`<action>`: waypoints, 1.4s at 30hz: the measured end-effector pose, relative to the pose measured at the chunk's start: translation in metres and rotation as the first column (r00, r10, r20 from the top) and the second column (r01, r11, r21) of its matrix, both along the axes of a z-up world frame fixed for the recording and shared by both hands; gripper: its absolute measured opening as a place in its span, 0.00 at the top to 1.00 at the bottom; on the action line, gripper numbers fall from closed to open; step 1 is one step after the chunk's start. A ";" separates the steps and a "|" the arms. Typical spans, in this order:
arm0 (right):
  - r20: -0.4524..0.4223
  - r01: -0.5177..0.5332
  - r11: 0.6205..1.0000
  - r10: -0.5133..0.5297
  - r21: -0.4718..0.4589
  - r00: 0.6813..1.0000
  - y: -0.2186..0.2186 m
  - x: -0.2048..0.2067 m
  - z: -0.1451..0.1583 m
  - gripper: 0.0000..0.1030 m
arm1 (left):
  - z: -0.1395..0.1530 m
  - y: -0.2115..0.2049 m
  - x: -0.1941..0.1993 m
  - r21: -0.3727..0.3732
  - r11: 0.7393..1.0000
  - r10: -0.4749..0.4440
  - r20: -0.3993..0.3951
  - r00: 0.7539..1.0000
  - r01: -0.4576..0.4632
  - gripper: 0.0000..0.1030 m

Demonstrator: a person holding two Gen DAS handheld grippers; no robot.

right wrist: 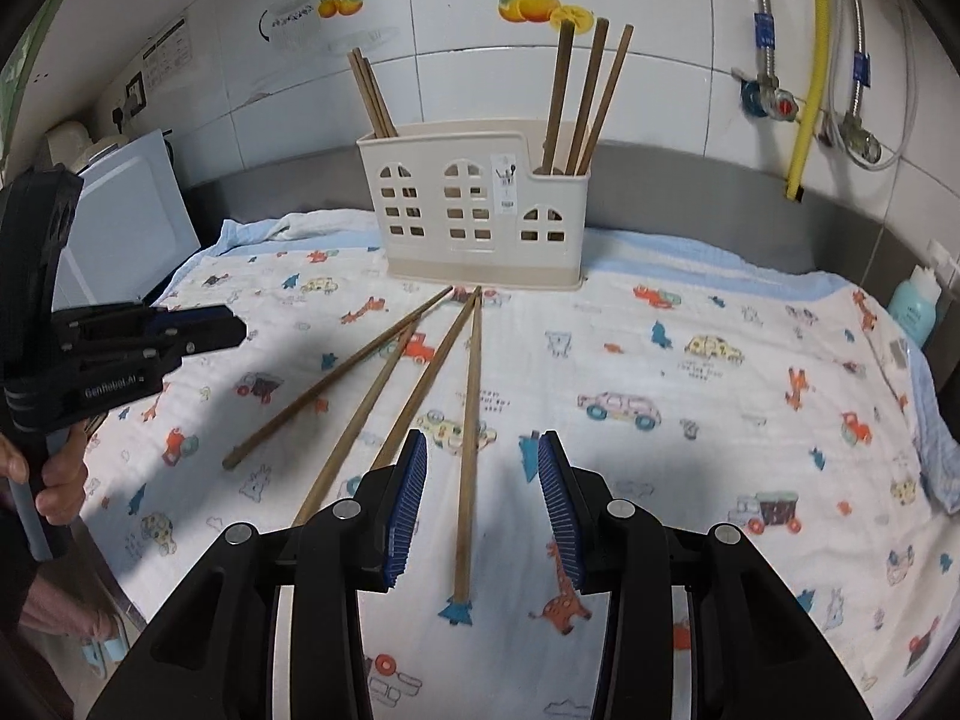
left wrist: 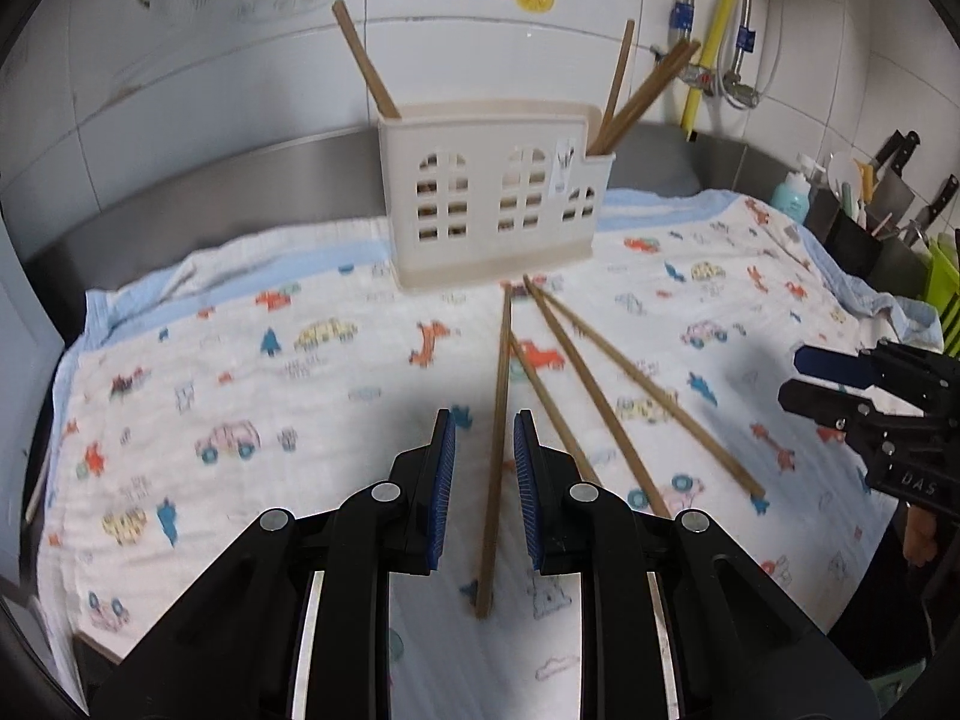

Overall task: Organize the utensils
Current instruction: 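Withdraw both open tools back over the remaining loose chopsticks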

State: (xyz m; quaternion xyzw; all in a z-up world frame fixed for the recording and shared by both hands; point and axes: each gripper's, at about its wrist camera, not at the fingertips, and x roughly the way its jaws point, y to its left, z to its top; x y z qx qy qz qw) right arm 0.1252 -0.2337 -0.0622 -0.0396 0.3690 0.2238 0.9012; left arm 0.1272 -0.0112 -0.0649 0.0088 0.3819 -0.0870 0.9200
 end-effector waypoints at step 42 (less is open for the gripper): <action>-0.120 0.017 1.000 -0.020 -0.022 0.993 0.016 0.006 -0.065 0.93 | -0.065 0.001 0.007 -0.011 1.000 -0.027 -0.137 0.990 0.026 0.81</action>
